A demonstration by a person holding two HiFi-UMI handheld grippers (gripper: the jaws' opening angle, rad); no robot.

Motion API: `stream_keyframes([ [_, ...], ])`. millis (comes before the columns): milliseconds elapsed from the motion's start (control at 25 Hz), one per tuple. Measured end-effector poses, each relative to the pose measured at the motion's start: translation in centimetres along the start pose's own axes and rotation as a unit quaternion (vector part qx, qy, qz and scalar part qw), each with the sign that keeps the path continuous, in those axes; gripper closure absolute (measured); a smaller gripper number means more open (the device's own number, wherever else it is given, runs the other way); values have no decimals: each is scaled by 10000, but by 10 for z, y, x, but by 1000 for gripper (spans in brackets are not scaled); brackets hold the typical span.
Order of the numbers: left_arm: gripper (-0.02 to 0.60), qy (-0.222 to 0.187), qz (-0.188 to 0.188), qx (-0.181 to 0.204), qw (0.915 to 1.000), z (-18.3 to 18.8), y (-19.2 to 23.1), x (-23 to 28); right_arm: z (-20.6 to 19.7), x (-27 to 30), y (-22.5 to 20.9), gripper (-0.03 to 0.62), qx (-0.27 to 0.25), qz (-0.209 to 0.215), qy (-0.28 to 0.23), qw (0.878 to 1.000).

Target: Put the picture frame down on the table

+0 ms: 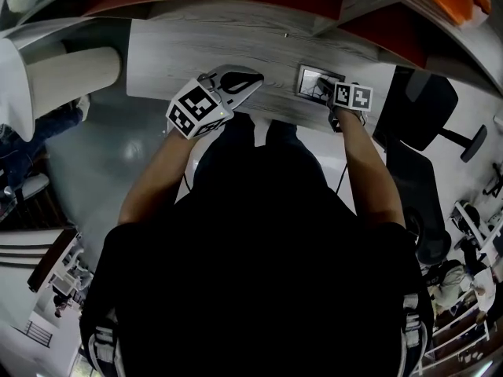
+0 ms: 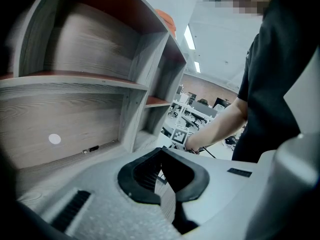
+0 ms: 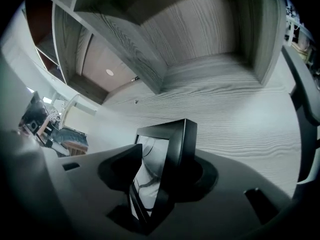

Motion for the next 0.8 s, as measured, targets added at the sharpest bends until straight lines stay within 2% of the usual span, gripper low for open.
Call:
stream_keyframes([
  [440,564,58,-111,-11,9999,-4,3,3,-4,4,-16,302,44,-425,33,9991],
  [800,564,135,-178,130,9997,1,1,1,-2,4,-23,267,55,-756,88,9971],
])
Point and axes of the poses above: the fingertips, and each gripper's own axes: x forward along the fingers, y to its left, z out of its top, the point moved 7 cm from there along -x, backward along the fingers
